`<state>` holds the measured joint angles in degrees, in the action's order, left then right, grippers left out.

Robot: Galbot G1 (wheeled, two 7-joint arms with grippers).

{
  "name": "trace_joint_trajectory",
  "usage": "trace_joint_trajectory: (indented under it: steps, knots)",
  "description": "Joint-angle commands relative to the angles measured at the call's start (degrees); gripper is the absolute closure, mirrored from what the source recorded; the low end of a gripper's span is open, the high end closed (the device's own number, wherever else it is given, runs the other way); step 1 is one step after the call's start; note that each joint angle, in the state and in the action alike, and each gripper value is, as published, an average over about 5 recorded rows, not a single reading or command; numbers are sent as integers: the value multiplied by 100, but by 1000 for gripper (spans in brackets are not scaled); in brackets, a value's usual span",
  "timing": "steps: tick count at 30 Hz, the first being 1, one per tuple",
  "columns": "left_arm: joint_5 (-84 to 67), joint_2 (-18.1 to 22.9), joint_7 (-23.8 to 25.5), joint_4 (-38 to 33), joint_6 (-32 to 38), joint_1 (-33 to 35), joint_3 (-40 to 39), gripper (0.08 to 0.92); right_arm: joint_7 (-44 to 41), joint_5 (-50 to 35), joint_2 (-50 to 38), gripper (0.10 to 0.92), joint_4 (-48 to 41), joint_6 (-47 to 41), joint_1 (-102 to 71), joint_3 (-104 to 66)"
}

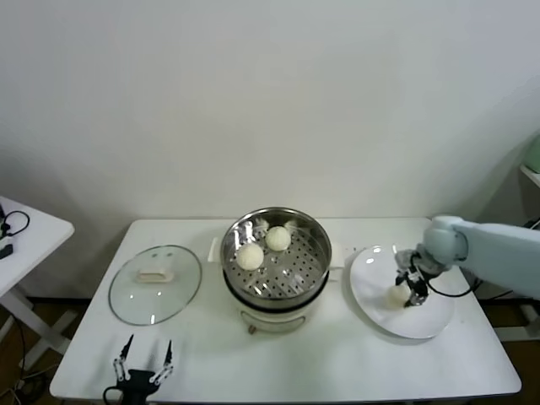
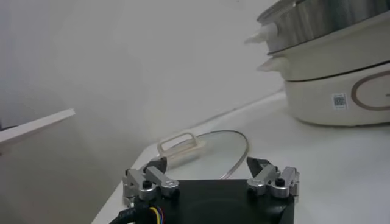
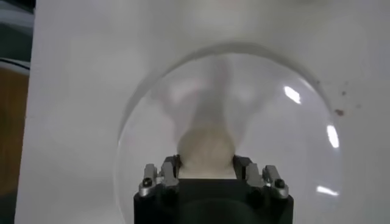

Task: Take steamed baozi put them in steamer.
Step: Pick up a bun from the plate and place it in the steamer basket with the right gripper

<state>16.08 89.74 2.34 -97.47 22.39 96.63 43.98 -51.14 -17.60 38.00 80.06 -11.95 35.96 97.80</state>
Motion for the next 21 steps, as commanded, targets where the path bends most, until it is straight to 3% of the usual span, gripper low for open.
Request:
trace_joint_trajectory:
  steps: [1,11,21]
  knots:
    - [53,45,-4,-4,-5,7,-20,177,-689,-609,705,425,715,1313,3438,1359]
    - [74,98,-9,-89,-21,16,-37,177,-1165,-1274,1647,423,1311,2926,3662,-87]
    - [56,89,-7,-89,-45,-28,-33,177,-735,588,2578,431,1609,3824,2331,-257]
